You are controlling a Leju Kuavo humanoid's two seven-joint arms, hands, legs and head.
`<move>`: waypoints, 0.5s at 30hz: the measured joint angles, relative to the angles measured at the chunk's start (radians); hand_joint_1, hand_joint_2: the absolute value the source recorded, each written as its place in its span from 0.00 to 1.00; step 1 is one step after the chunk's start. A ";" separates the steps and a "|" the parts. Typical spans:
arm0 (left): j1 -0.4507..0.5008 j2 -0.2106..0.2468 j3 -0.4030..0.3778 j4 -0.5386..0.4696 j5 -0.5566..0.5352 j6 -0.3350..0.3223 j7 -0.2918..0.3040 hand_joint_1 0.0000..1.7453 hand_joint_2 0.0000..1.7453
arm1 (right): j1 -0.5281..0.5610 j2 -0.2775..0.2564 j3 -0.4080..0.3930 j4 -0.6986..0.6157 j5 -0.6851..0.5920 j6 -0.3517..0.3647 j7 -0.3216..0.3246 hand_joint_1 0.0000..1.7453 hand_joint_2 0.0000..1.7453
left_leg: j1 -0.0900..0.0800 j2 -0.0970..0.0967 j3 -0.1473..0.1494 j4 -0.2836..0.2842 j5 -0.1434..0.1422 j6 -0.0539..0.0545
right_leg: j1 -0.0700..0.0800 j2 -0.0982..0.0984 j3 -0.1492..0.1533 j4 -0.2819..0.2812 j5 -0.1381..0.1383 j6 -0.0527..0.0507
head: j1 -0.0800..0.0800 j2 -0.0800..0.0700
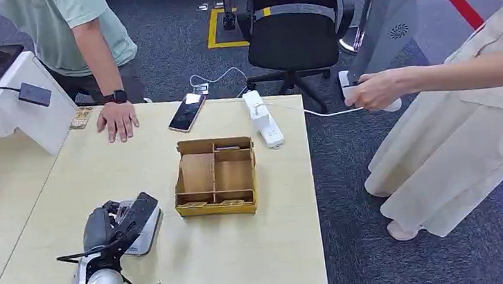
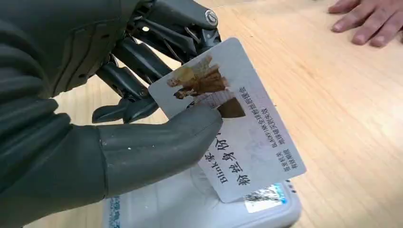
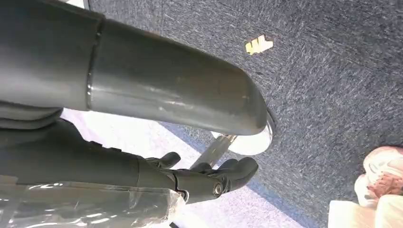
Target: Pass the card to the sensor for recognition and then transmit it.
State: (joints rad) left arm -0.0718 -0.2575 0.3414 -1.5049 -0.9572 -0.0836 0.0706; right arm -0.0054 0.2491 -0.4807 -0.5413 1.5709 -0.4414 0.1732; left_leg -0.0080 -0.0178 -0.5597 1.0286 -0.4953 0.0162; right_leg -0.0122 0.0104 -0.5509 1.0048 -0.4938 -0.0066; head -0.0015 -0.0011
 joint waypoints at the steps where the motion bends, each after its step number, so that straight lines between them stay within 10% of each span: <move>1: 0.002 0.000 0.006 0.000 -0.012 -0.005 0.003 1.00 1.00 | -0.001 0.000 -0.001 0.000 0.000 0.000 -0.001 0.00 0.00 | 0.000 0.000 0.000 0.000 0.000 0.000 | 0.000 0.000 0.000 0.000 0.000 0.000 | 0.000 0.000; 15: 0.032 0.007 0.043 0.000 -0.084 -0.063 0.047 1.00 1.00 | -0.013 -0.007 -0.020 0.002 0.000 -0.004 -0.020 0.00 0.00 | 0.000 0.000 0.001 0.000 0.000 0.000 | 0.000 0.000 0.001 0.000 0.000 0.000 | 0.000 0.000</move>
State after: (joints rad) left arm -0.0401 -0.2502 0.3842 -1.5049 -1.0414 -0.1461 0.1175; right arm -0.0188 0.2419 -0.5005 -0.5398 1.5709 -0.4456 0.1534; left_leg -0.0079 -0.0180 -0.5588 1.0286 -0.4953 0.0162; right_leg -0.0122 0.0100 -0.5499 1.0048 -0.4937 -0.0066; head -0.0015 -0.0008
